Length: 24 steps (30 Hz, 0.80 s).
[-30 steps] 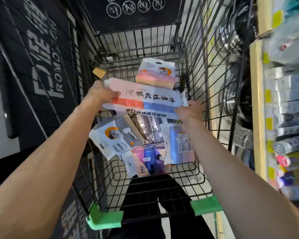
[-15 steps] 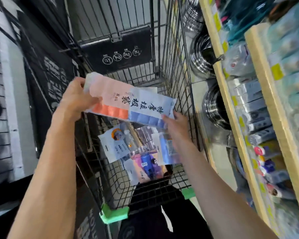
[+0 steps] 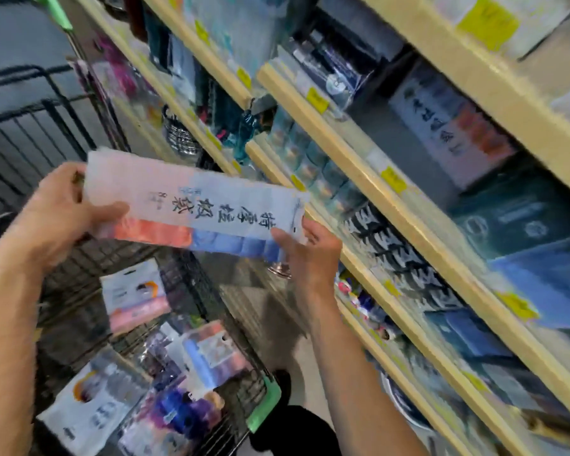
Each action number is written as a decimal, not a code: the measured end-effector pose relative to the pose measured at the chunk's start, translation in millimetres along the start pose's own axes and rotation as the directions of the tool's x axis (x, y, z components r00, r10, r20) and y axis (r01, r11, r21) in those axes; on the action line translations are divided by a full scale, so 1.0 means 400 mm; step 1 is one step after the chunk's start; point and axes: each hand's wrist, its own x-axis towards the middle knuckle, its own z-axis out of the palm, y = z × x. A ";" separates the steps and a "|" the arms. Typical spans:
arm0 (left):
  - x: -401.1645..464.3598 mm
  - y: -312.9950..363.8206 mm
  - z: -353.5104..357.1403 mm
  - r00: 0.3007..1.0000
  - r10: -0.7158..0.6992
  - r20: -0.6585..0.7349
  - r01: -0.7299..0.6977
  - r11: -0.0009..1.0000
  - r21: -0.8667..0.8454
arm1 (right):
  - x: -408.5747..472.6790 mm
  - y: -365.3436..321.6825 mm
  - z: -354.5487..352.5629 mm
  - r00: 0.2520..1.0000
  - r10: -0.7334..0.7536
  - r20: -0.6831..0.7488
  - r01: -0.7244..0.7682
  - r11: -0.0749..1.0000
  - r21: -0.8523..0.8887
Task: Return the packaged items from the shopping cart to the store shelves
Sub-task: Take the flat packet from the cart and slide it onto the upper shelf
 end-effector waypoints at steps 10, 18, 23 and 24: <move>0.132 0.306 0.347 0.920 0.305 0.245 -0.300 0.952 -0.058 | 0.156 -0.123 -0.362 0.844 -0.211 -0.493 0.252 0.968 0.017; 0.197 0.423 0.594 0.895 0.406 0.185 -0.389 0.913 -0.122 | 0.287 -0.129 -0.465 0.708 -0.156 -0.689 0.240 0.970 0.027; 0.229 0.467 0.680 0.854 0.485 0.189 -0.503 0.863 0.059 | 0.315 -0.091 -0.464 0.636 -0.033 -0.771 0.022 0.999 -0.024; 0.242 0.471 0.696 0.847 0.503 0.170 -0.524 0.844 0.114 | 0.317 -0.085 -0.463 0.623 -0.048 -0.781 0.004 0.998 -0.059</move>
